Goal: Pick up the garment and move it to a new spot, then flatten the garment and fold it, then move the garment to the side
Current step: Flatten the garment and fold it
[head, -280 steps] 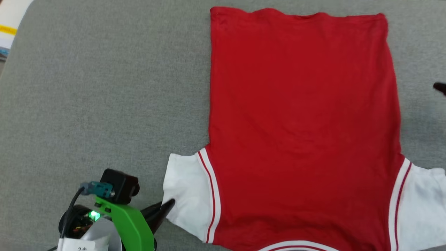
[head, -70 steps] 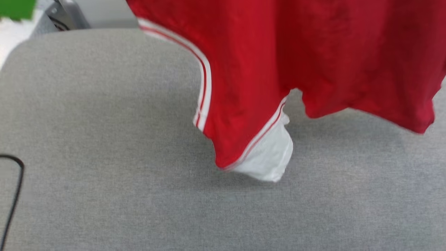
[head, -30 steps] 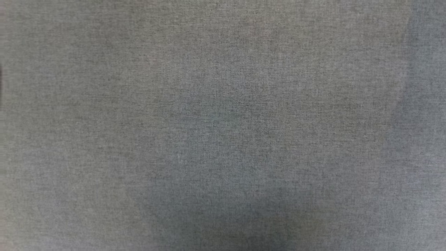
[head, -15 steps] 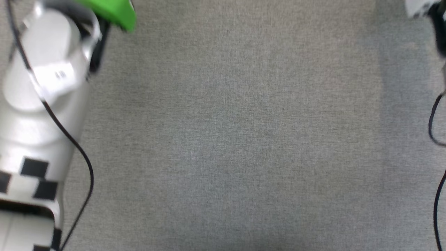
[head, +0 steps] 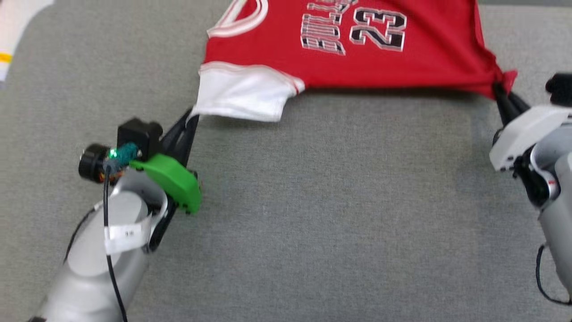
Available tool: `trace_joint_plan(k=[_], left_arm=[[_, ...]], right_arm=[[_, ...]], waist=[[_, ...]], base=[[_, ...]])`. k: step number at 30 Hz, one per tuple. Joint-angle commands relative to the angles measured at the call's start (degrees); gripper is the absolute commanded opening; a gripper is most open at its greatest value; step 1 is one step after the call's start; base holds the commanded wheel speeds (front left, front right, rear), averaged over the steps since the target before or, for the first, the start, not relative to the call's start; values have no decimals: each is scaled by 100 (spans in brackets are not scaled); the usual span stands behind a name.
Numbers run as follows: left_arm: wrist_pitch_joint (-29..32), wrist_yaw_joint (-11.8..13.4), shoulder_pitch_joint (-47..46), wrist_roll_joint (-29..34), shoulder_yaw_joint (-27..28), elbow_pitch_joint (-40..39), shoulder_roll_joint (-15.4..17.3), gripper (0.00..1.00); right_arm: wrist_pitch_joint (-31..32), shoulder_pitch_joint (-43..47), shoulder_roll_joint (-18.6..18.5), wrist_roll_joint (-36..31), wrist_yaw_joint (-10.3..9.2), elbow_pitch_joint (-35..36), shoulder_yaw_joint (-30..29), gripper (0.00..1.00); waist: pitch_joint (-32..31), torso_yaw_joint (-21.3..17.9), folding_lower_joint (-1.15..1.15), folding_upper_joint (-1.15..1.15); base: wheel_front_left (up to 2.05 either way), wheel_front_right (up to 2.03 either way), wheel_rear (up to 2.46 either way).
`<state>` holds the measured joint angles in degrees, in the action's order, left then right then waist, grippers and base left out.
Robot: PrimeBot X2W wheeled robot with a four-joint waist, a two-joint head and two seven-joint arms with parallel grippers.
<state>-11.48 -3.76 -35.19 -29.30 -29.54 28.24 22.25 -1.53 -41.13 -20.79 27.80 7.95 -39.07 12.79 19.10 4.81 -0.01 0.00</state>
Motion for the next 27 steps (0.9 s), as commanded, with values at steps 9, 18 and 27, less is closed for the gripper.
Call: trace_joint_plan(k=[9, 18, 27], left_arm=[[481, 110, 1468, -263, -131, -901, 617, 0], [1224, 110, 2498, -542, -364, -2014, 1127, 0], [1918, 260, 3503, -1111, -399, -3017, 1605, 0]], right_arm=[[371, 1195, -51, 664, -46, 385, 44, 0], [955, 2241, -124, 1036, -46, 678, -287, 0], [2205, 3535, -171, 1524, -46, 1563, -627, 0]], waist=[[-1098, 313, 1, 0], [-1662, 339, 1, 0], [-2126, 314, 1, 0]], base=[[0, 0, 0], [0, 0, 0], [0, 0, 0]])
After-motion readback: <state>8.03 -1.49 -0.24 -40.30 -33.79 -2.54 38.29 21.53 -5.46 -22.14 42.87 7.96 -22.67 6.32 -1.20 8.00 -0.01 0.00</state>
